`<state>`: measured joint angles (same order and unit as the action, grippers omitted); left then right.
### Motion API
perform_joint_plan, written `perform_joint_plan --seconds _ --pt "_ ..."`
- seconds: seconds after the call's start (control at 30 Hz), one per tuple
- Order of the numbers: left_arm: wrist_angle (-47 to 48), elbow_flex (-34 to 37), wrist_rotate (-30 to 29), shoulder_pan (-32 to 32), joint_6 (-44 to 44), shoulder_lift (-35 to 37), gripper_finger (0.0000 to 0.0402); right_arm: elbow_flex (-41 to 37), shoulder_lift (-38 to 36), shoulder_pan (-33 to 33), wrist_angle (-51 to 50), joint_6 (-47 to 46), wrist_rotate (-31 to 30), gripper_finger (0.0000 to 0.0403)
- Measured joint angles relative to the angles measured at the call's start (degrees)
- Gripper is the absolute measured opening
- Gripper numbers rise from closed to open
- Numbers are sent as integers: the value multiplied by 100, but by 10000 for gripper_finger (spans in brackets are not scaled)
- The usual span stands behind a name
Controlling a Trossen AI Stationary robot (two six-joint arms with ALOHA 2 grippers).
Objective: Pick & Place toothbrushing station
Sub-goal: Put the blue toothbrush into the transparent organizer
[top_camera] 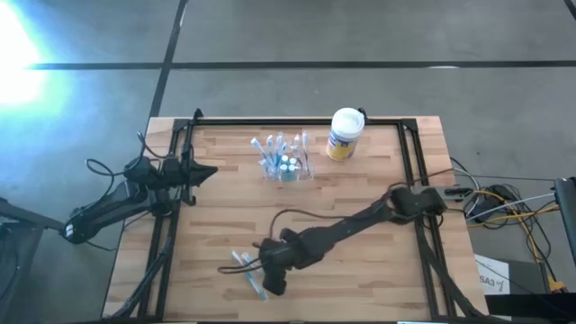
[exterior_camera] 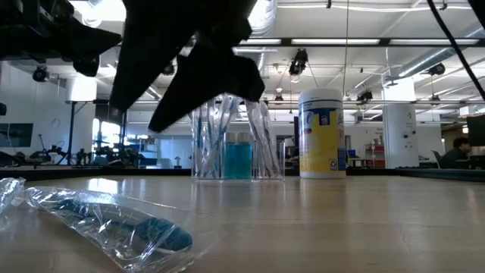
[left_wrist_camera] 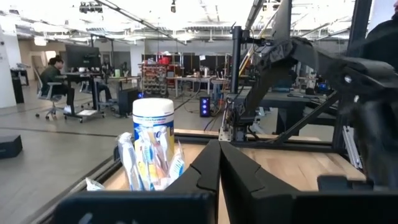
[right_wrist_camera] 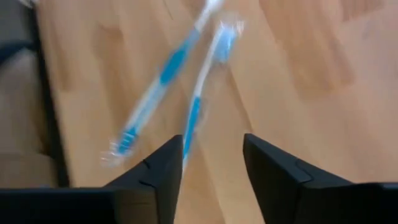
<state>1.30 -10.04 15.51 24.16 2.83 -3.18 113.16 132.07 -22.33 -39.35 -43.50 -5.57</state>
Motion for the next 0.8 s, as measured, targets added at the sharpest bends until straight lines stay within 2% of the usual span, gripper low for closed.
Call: perform_joint_plan --seconds 0.17,0.33,0.57,0.8 --pt "20 2 0 0 53 0 20 1275 864 -7 -794 -7 242 200" --pt "15 19 -2 0 66 2 15 2067 1390 -4 -1203 6 307 218" --pt "-18 105 -32 0 65 -2 7 2160 1678 2 -1535 16 498 221" --pt "-26 107 -83 2 64 -7 19 2156 1729 3 -1615 66 561 220"
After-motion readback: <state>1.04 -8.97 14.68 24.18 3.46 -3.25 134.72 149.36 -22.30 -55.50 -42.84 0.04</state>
